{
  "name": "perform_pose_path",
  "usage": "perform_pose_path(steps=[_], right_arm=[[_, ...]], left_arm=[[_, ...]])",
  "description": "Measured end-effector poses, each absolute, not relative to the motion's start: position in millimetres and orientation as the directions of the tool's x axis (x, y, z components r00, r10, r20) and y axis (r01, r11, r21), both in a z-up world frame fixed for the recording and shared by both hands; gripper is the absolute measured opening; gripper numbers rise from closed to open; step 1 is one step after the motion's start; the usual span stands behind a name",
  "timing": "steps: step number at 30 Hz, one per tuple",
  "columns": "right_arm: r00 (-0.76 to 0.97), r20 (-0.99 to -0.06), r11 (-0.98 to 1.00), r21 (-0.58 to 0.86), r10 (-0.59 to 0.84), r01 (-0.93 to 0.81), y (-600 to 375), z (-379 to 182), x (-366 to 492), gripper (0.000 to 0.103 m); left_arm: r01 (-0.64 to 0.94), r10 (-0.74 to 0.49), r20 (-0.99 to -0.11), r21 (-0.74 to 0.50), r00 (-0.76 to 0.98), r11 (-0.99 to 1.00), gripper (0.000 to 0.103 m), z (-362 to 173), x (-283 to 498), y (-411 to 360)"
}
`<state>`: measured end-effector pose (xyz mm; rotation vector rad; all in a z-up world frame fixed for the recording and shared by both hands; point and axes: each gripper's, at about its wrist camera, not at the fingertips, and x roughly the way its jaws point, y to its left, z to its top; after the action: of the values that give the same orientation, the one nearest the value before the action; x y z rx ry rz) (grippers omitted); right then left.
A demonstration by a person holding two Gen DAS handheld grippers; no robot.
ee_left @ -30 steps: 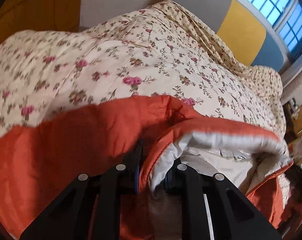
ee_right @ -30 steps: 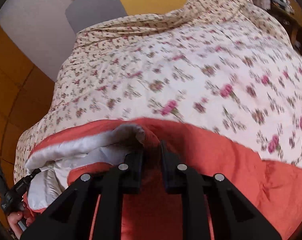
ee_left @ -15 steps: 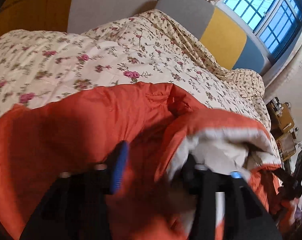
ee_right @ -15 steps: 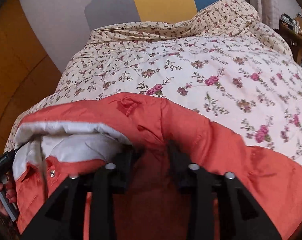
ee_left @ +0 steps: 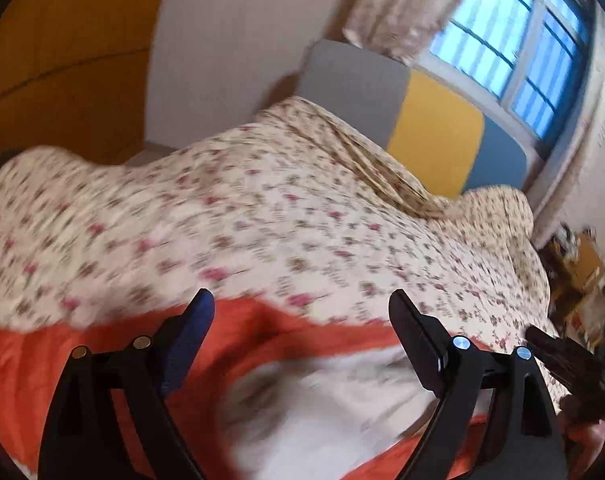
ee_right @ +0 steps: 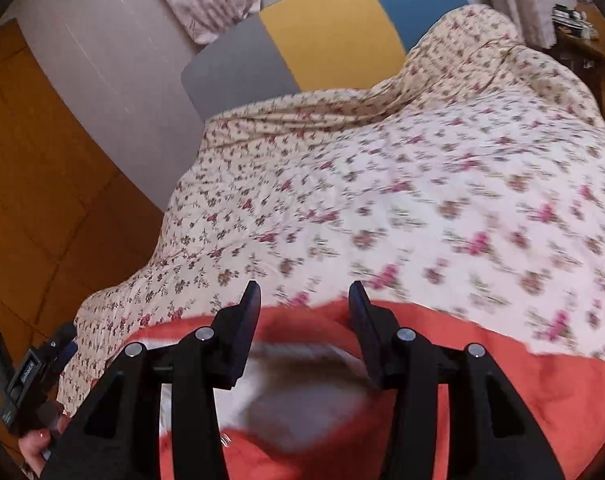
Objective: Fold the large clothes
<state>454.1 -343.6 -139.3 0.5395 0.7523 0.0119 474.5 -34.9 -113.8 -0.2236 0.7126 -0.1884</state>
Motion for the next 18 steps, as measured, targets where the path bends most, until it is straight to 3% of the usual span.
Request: perform_pose_path(steps=[2,7,12,18], right_arm=[[0.717,-0.672,0.888,0.426,0.184,0.171,-328,-145,470,0.044],[0.653,-0.74,0.936,0.324,0.161,0.137,-297,-183,462,0.043],[0.686,-0.721,0.978,0.201,0.103,0.064,-276,-214,426,0.044],[0.675,-0.737,0.993,0.093,0.018,0.075,-259,-243,433,0.044]], left_arm=[[0.128,-0.244,-0.643,-0.222,0.726,0.967,0.086,-118,490,-64],[0.182,-0.234,-0.743,-0.152,0.628,0.972,0.07,-163,494,-90],[0.237,-0.208,-0.735,-0.067,0.645,0.969,0.07,-213,460,-84],[0.249,-0.157,-0.726,0.021,0.67,0.968,0.07,-228,461,-95]])
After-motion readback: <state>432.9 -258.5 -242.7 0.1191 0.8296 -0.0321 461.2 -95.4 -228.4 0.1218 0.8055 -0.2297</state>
